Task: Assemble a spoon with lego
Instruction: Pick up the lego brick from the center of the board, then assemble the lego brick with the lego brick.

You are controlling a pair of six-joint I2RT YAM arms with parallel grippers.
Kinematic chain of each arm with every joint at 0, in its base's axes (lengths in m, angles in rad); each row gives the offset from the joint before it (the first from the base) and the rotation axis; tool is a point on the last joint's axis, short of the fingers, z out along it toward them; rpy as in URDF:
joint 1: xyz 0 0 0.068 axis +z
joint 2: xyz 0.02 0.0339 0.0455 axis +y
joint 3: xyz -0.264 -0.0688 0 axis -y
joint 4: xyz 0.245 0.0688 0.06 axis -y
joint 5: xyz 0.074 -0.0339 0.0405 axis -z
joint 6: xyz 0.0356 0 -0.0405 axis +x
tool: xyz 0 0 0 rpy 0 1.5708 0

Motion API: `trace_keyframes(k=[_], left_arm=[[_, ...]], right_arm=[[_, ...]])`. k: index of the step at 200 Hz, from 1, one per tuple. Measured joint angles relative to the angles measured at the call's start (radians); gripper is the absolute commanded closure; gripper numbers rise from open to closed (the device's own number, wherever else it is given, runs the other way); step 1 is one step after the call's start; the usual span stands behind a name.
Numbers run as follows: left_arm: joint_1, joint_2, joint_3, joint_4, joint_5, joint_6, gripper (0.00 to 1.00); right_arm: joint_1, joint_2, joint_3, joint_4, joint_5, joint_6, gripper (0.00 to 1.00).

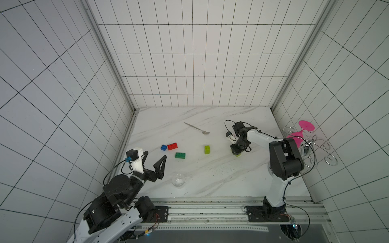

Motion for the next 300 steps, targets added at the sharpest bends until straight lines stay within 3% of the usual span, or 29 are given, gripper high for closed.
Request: trace_keyframes(k=[45,103,141,198,300], left_arm=[[0.0,0.0,0.0,0.0,0.0,0.0,0.02],[0.0,0.003,0.0,0.0,-0.009,0.0,0.02],[0.0,0.004,0.0,0.0,-0.018,0.0,0.02],[0.0,0.005,0.0,0.0,-0.027,0.0,0.02],[0.0,0.006,0.0,0.0,-0.042,0.001,0.02]], right_arm=[[0.067,-0.076,0.038,-0.019,-0.017,-0.077,0.77],[0.291,-0.075,0.299,-0.164,-0.179,-0.434,0.76],[0.348,0.024,0.462,-0.262,-0.209,-0.581,0.75],[0.35,0.23,0.655,-0.42,-0.162,-0.675,0.74],[0.369,0.35,0.787,-0.5,-0.129,-0.731,0.74]])
